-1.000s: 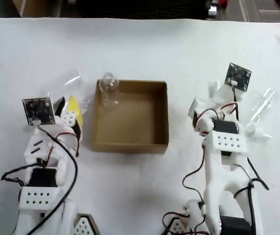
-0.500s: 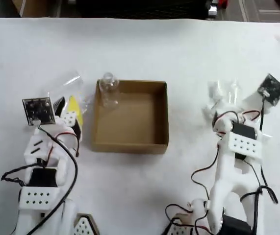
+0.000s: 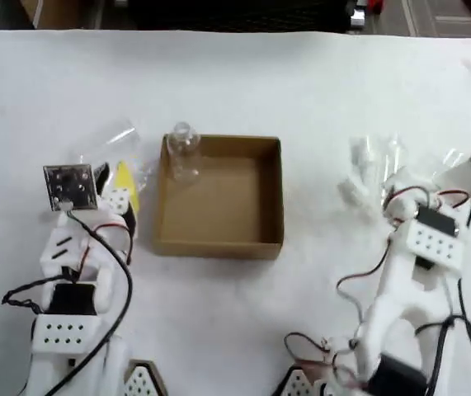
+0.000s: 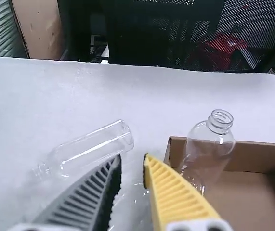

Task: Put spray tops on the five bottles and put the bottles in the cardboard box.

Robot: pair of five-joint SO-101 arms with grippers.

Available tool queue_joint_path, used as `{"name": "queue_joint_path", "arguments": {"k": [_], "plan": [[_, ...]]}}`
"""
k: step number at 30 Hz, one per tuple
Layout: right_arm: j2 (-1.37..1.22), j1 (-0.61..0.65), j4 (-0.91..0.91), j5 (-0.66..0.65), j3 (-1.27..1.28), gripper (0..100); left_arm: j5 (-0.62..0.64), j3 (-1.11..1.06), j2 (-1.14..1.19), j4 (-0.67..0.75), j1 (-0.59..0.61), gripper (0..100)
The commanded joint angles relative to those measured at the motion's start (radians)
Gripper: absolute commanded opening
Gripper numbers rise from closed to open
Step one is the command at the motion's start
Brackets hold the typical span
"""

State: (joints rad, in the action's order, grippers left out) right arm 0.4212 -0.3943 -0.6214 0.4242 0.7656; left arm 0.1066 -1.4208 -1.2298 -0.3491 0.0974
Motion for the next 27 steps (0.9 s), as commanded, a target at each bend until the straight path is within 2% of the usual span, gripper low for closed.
{"name": "queue_joint_path", "arguments": {"k": [1, 5, 10, 18, 27], "plan": [[-0.24, -0.081, -0.021, 0.017, -0.232, 22.8, -0.012, 0.061, 0.002, -0.003, 0.002, 8], [-0.492, -0.173, -0.223, 0.117, -0.528, 23.0, -0.015, 0.061, 0.002, -0.003, 0.002, 8], [-0.642, -0.232, -0.501, 0.123, -0.842, 23.0, -0.011, 0.061, 0.002, -0.003, -0.004, 8], [-0.794, -0.263, -0.53, 0.121, -0.971, 22.6, -0.015, 0.061, 0.002, -0.008, -0.041, 8], [-0.812, -0.245, -0.535, 0.132, -0.97, 22.6, -0.017, 0.061, 0.002, -0.003, -0.041, 8]]}}
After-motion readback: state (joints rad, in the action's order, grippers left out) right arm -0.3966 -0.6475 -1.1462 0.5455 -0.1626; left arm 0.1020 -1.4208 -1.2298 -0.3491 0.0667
